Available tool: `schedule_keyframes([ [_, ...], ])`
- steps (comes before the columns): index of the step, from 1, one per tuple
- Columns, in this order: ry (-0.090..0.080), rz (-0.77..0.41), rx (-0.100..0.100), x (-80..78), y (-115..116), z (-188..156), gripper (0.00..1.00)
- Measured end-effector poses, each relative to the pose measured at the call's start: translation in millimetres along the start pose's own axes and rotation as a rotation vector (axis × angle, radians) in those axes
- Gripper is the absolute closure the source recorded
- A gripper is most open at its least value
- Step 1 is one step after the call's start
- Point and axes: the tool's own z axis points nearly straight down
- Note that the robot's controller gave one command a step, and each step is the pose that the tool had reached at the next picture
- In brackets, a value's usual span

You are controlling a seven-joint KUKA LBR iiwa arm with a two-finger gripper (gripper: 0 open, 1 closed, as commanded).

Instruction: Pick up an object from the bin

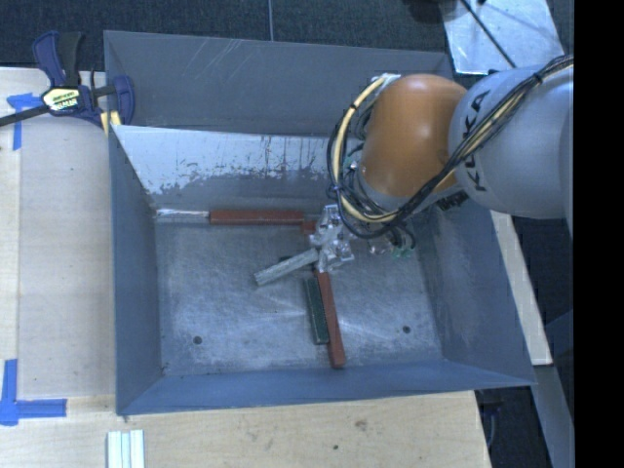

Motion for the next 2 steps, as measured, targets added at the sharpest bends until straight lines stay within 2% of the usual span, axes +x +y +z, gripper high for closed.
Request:
schedule_keyframes([
  [1,0.005,-0.006,0.0,15.6,1,-61,1.0],
  [2,-0.005,0.063,0.0,18.4,7,-92,1.0],
])
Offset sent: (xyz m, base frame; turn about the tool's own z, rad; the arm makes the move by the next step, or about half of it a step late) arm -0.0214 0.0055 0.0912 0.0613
